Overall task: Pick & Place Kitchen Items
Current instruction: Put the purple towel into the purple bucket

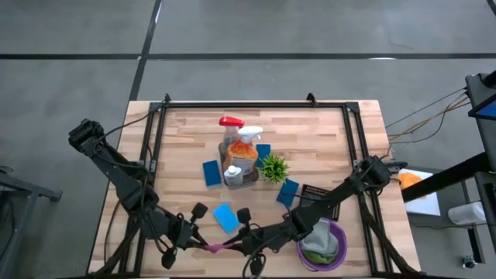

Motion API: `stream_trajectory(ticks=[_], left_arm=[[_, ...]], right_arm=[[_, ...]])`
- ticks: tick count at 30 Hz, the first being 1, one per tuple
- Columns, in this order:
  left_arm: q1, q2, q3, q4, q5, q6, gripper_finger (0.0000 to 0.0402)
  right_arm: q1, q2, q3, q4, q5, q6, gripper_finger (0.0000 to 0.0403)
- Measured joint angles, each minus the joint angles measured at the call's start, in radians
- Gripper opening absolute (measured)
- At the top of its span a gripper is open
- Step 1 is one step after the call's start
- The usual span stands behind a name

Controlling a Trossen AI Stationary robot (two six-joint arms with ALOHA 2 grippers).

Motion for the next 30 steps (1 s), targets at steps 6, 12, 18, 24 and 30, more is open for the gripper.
stream_trajectory(ticks=[6, 12, 18, 24, 30], left_arm=[[0.000, 0.000, 0.000, -0.031, 0.024, 0.086, 0.0032], [0.000, 0.000, 0.000, -0.039, 0.019, 0.098, 0.0073], [0.000, -0.004, 0.000, -0.050, 0.020, 0.059, 0.0091], [-0.016, -0.012, -0.008, -0.082, 0.027, -0.006, 0.0092], [-0.023, -0.018, -0.055, -0.049, 0.019, 0.050, 0.0092]], right_arm=[[0.005, 0.000, 0.000, -0.001, -0.006, -0.017, 0.0019], [0.023, 0.000, -0.001, -0.024, 0.095, -0.073, 0.0018], [0.056, 0.000, -0.001, -0.039, 0.333, -0.201, 0.0018], [0.081, -0.012, -0.001, -0.061, 0.384, -0.245, 0.0018], [0.096, -0.018, -0.001, -0.094, 0.289, -0.267, 0.0018]])
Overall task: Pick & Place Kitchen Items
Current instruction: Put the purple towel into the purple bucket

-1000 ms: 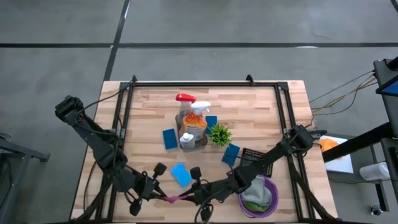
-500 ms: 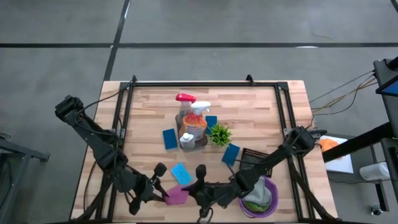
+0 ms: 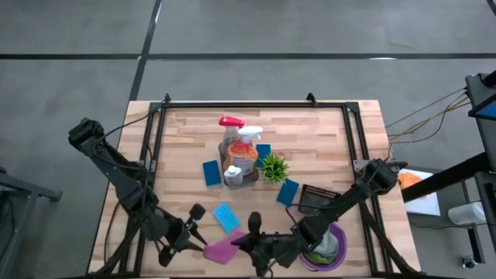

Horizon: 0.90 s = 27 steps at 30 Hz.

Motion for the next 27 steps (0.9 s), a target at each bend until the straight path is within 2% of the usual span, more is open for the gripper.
stream_trajectory(ticks=[4, 8, 12, 14, 17, 19, 22, 24, 27], left_arm=[[0.004, -0.008, -0.030, 0.000, -0.041, 0.001, 0.0092], [0.005, -0.008, -0.063, 0.000, -0.108, -0.011, 0.0092], [0.007, -0.008, -0.088, 0.005, -0.134, -0.049, 0.0092], [0.008, -0.008, -0.097, 0.014, -0.136, -0.061, 0.0092], [0.008, -0.008, -0.097, 0.018, -0.139, -0.063, 0.0092], [0.009, -0.008, -0.097, 0.031, -0.139, -0.062, 0.0092], [0.009, -0.008, -0.097, 0.042, -0.140, -0.062, 0.0092], [0.009, -0.008, -0.096, 0.041, -0.141, -0.062, 0.0092], [0.009, -0.008, -0.096, 0.041, -0.143, -0.061, 0.0092]], right_arm=[[0.019, -0.001, 0.000, -0.005, 0.001, -0.082, 0.0018], [0.049, -0.013, 0.000, -0.011, 0.064, -0.187, 0.0018], [0.085, -0.078, -0.001, -0.088, 0.061, -0.177, 0.0018], [0.101, -0.126, -0.001, -0.172, -0.049, -0.116, 0.0018], [0.107, -0.191, -0.004, -0.239, -0.342, 0.015, 0.0018], [0.107, -0.224, -0.025, -0.215, -0.514, 0.060, 0.0018], [0.106, -0.255, -0.082, -0.154, -0.709, 0.083, 0.0018], [0.106, -0.278, -0.121, -0.156, -0.772, 0.128, 0.0018], [0.113, -0.348, -0.165, -0.209, -0.753, 0.215, 0.0018]])
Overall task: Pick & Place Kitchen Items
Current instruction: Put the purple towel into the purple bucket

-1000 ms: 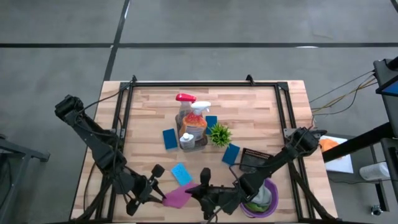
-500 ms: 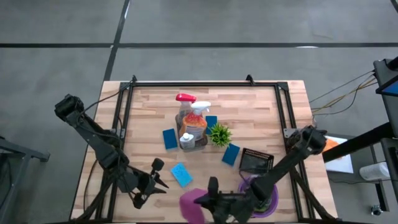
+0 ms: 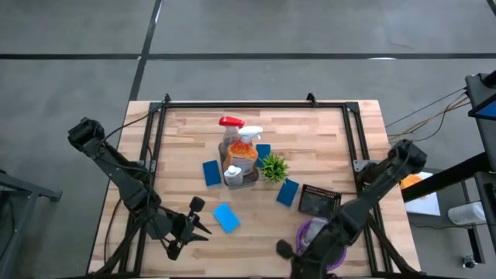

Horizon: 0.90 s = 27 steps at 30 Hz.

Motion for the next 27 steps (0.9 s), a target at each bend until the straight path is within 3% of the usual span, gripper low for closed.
stream_trajectory(ticks=[9, 14, 21, 27], left_arm=[[0.001, 0.000, 0.000, 0.000, -0.034, 0.007, 0.0092], [0.001, 0.000, 0.000, 0.000, -0.042, 0.007, 0.0092], [0.002, 0.000, 0.001, 0.000, -0.042, 0.006, 0.0092], [0.003, 0.000, 0.001, 0.000, -0.042, -0.001, 0.0092]], right_arm=[[0.096, -0.199, 0.041, -0.437, 0.323, 0.241, 0.0018], [0.112, -0.234, 0.118, -0.742, 0.426, 0.431, 0.0018], [0.105, -0.179, 0.194, -1.084, 0.424, 0.672, 0.0018], [0.104, -0.099, 0.199, -1.119, 0.344, 0.772, 0.0018]])
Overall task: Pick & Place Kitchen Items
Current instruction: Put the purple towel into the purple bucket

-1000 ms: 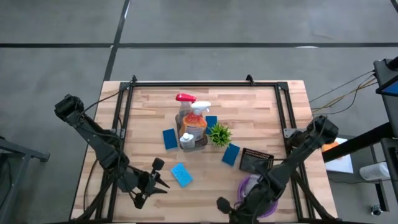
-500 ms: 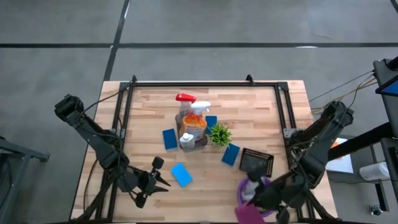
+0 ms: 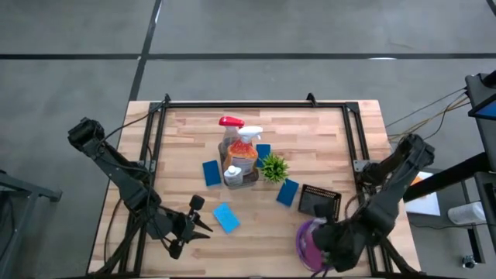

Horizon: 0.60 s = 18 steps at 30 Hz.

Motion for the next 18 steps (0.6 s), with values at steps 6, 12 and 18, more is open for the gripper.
stream_trajectory(ticks=[6, 12, 18], left_arm=[[0.000, 0.000, 0.000, 0.000, 0.000, -0.019, 0.0092], [0.000, 0.000, 0.000, 0.000, -0.002, -0.019, 0.0092], [0.002, 0.000, 0.000, -0.001, -0.003, -0.019, 0.0092]], right_arm=[[0.000, 0.128, -0.002, -0.007, -0.106, 0.024, 0.0018], [0.000, 0.226, 0.008, -0.107, -0.122, 0.061, 0.0018], [-0.006, 0.255, 0.032, -0.196, -0.120, 0.113, 0.0023]])
